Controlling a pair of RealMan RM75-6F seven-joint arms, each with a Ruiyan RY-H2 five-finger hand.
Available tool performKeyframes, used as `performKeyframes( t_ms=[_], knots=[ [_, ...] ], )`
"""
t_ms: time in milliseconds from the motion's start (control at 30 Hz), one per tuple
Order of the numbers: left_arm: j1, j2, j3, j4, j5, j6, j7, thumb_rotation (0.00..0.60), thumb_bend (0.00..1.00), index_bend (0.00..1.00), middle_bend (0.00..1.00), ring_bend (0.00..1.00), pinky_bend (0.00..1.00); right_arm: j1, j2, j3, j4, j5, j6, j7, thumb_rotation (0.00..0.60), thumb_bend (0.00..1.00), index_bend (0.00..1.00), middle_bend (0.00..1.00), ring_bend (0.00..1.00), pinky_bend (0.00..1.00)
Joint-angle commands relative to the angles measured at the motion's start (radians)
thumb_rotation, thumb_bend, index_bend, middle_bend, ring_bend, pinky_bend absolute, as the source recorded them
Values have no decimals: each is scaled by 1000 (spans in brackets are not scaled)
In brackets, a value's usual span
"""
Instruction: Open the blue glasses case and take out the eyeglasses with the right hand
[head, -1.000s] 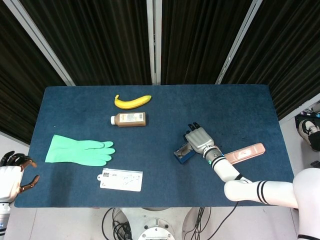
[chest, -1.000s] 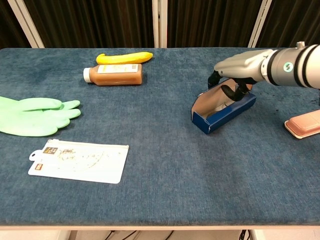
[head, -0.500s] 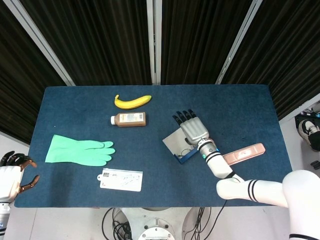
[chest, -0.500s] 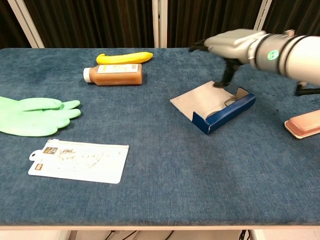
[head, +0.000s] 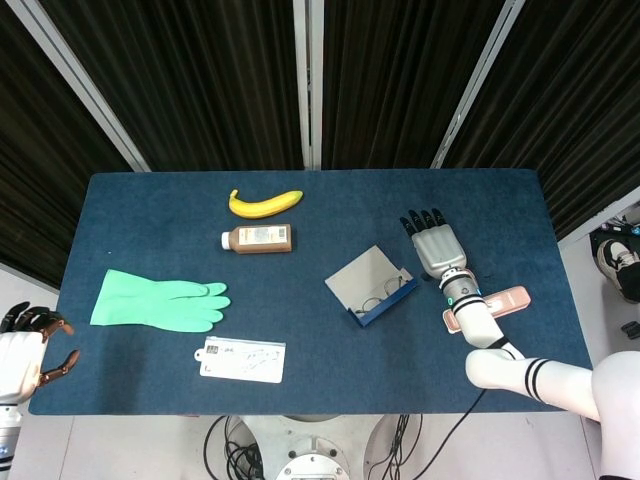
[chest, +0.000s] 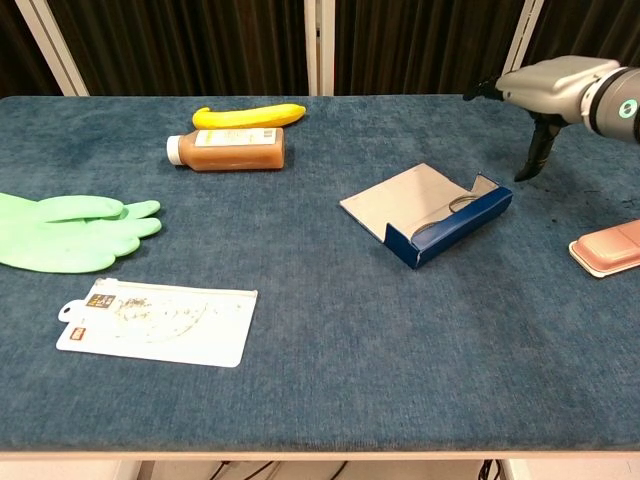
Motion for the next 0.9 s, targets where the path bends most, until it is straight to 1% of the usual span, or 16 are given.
performKeyframes(
  t_ms=[33, 167, 267, 433, 567, 700, 800, 900],
  knots=[
    [0, 0, -1, 1, -1, -1, -1, 600, 239, 482, 374, 228, 145, 7, -64, 5, 87, -31, -46, 9, 600, 0, 0, 0, 0, 0],
    [-1, 0, -1, 1, -2, -2, -2, 600, 239, 482, 374, 228, 145, 1, -91, 2, 121, -86, -58, 30, 600, 0, 0, 0, 0, 0],
    [-1, 0, -1, 1, -1, -2, -3, 600, 239, 482, 374, 228, 144, -14, -87, 2, 100, -186, -48, 97, 600, 0, 0, 0, 0, 0],
    [-1, 0, 0, 1, 0, -2, -4, 600, 239, 482, 374, 228, 144, -25, -73, -17, 45, -366, -20, 180, 600, 0, 0, 0, 0, 0],
    [-1, 1, 1, 1, 2, -1, -9, 600, 239, 482, 374, 228, 144, -13, -75, -28, -11, -471, -24, 207, 600, 0, 0, 0, 0, 0],
    [-1, 2, 1, 2, 2, -2, -15, 600, 239, 482, 374, 228, 144, 3, -69, -41, -77, -553, -41, 218, 600, 0, 0, 0, 0, 0],
    [-2, 4, 1, 3, 3, -4, -21, 600, 239, 482, 374, 228, 144, 17, -26, -56, -171, -615, -70, 259, 600, 0, 0, 0, 0, 0],
    [-2, 5, 2, 2, 3, -5, -23, 600, 239, 481, 374, 228, 144, 17, 31, -73, -250, -678, -69, 285, 600, 0, 0, 0, 0, 0]
  ],
)
